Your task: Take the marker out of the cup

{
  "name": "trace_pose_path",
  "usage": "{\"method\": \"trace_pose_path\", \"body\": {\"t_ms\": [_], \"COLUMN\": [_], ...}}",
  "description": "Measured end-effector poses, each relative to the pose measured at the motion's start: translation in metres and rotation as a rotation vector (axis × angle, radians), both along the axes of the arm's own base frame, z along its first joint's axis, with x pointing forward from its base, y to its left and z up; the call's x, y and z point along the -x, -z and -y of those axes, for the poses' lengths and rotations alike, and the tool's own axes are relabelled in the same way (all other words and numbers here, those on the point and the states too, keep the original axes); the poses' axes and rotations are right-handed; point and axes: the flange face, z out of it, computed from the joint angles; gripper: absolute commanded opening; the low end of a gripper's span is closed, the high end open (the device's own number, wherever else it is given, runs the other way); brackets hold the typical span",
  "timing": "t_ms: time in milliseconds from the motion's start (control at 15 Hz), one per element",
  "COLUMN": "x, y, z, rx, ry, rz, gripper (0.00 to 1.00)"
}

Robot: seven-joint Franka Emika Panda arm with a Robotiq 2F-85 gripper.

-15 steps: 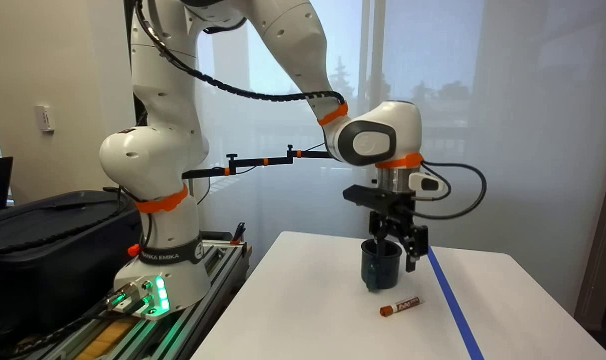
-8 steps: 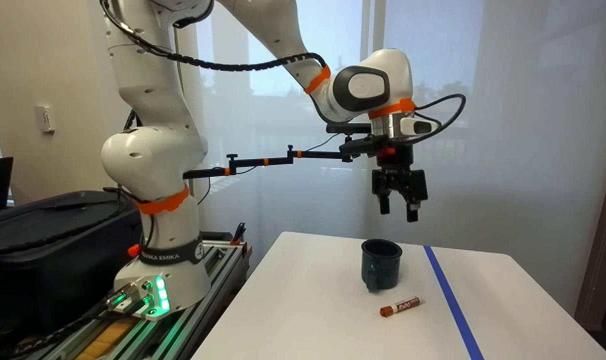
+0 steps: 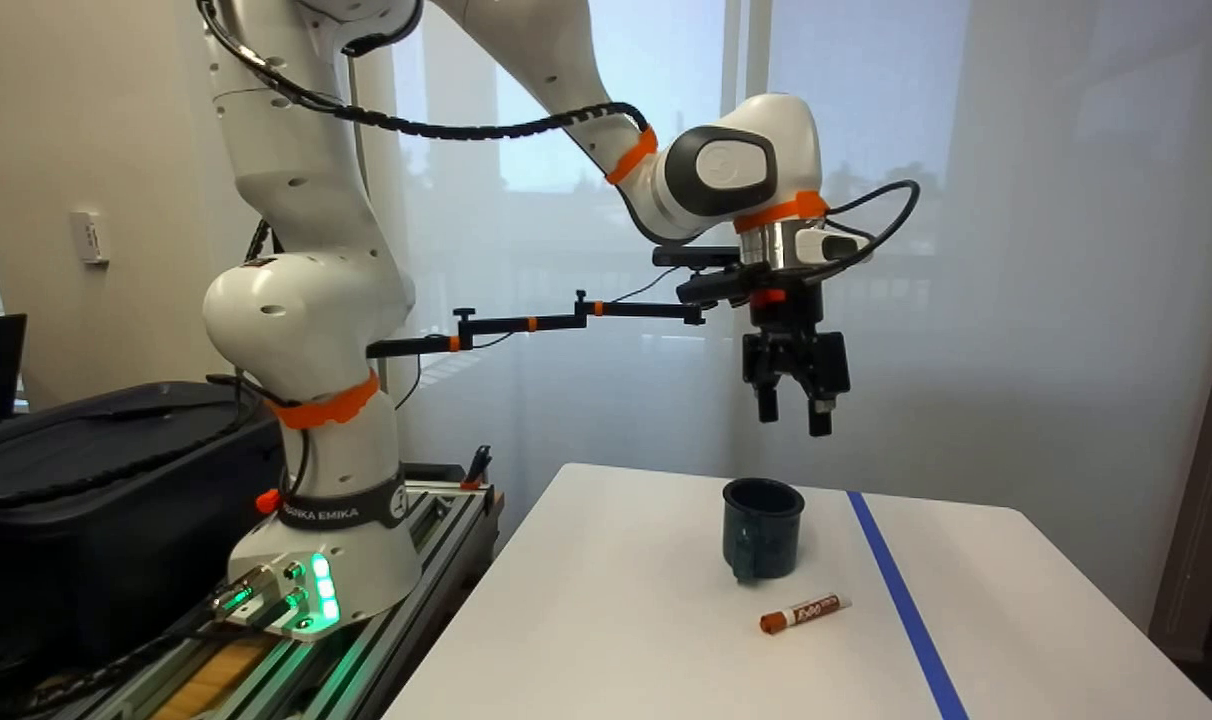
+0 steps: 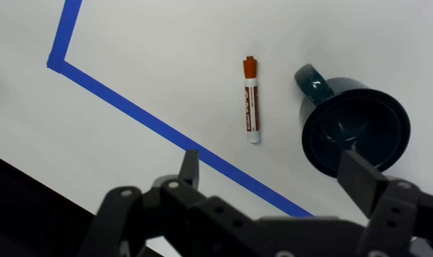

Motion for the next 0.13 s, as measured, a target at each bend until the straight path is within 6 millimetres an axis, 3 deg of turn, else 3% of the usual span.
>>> {"method": "trace_pose_path", "body": {"t_ms": [133], "x": [0.0], "y": [0.0], "z": [0.0], "rx": [0.0], "ry": [0.0], "rz": [0.0], "gripper": [1.0]}}
